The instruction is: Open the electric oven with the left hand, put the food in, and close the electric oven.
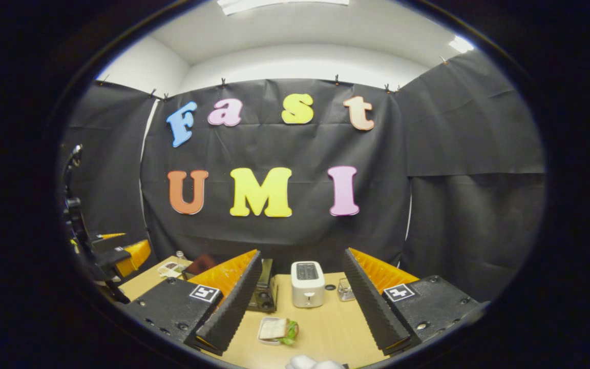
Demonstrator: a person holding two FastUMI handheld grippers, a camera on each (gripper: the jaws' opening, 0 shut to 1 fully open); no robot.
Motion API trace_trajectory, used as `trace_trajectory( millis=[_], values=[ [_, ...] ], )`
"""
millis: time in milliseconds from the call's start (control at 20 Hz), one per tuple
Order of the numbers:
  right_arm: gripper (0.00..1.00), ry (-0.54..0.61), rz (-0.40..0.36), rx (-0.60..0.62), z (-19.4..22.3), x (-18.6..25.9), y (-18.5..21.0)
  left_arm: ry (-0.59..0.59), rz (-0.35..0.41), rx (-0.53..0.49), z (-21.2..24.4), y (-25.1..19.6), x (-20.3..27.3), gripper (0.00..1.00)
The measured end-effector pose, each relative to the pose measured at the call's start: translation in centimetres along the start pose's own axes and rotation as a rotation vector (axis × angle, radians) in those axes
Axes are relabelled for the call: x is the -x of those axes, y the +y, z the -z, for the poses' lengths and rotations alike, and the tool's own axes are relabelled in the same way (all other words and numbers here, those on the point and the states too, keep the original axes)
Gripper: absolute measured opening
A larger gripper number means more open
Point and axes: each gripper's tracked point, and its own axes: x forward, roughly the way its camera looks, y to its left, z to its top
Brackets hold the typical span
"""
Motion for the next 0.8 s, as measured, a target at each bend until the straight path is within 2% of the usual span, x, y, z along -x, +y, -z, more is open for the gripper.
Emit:
trace_trajectory(
  millis=[200, 500, 550, 650, 700, 800],
  values=[
    [0.92, 0.000, 0.045, 0.036, 0.1, -1.0, -3.5, 0.072, -0.009, 0.038, 5.2, -1.9, -5.7, 0.94],
    [0.92, 0.028, 0.076, 0.076, 1.4, -2.0, -6.7, 0.200, -0.013, 0.048, 13.0, -4.1, -13.3, 0.93],
    [1.00, 0.040, 0.083, 0.080, 1.7, -2.2, -7.0, 0.215, -0.018, 0.031, 14.1, -4.3, -14.3, 0.94],
    [1.00, 0.060, 0.089, 0.077, 2.4, -2.4, -7.4, 0.250, -0.008, 0.034, 16.0, -5.1, -16.1, 0.94],
    [0.93, 0.073, 0.093, 0.077, 2.8, -2.5, -7.6, 0.264, -0.006, 0.024, 16.6, -5.3, -16.8, 0.94],
    [0.93, 0.098, 0.098, 0.072, 3.5, -2.7, -7.9, 0.307, -0.007, 0.012, 18.5, -5.6, -17.9, 0.94]
  ],
)
